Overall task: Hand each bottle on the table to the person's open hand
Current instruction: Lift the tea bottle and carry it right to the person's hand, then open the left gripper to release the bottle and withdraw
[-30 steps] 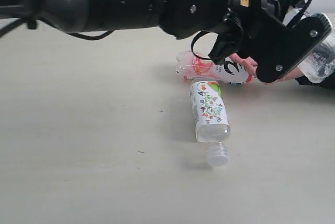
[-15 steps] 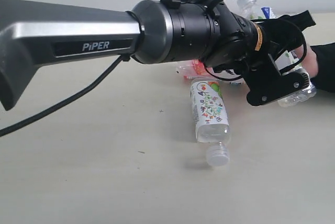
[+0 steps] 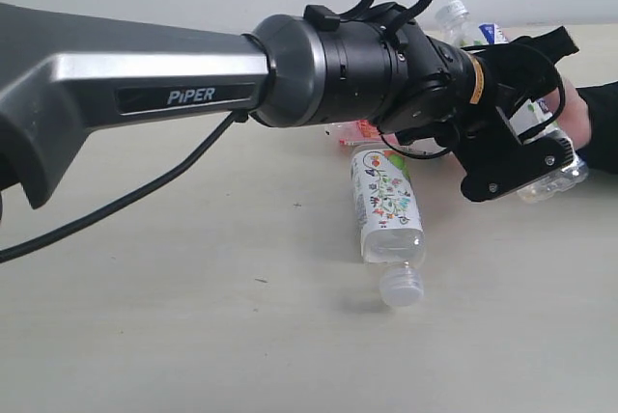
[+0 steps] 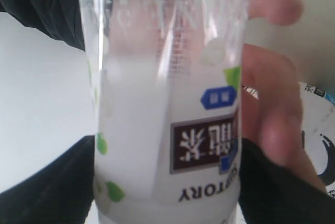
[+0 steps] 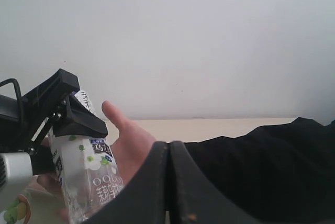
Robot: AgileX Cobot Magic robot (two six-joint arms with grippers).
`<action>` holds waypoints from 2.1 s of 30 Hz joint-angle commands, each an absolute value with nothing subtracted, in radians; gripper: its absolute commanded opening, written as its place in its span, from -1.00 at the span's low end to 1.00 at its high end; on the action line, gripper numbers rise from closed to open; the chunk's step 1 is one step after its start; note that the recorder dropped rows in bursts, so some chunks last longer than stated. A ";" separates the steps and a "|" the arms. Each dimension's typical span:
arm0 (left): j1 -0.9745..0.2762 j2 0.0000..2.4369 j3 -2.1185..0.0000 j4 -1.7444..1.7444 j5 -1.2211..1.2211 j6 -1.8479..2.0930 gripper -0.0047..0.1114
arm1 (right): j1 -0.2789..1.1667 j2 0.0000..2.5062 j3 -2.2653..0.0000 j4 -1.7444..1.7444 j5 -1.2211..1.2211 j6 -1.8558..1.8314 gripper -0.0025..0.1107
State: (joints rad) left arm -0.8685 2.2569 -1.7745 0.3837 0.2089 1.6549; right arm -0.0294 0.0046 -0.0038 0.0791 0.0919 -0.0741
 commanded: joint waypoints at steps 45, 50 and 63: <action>-0.885 1.870 -1.782 0.401 0.743 0.738 -0.06 | -0.035 0.000 0.000 0.080 0.089 -0.078 -0.96; -0.885 1.806 -1.782 0.401 0.915 0.611 -0.91 | -0.035 0.000 0.000 0.080 0.089 -0.078 -0.96; -0.858 1.772 -1.777 0.243 1.163 0.229 -0.91 | -0.035 0.000 0.000 0.080 0.089 -0.078 -0.96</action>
State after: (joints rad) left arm -0.8635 1.7889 -1.7745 0.2932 1.1148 0.2892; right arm -0.0294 0.0046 -0.0038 0.0791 0.0919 -0.0741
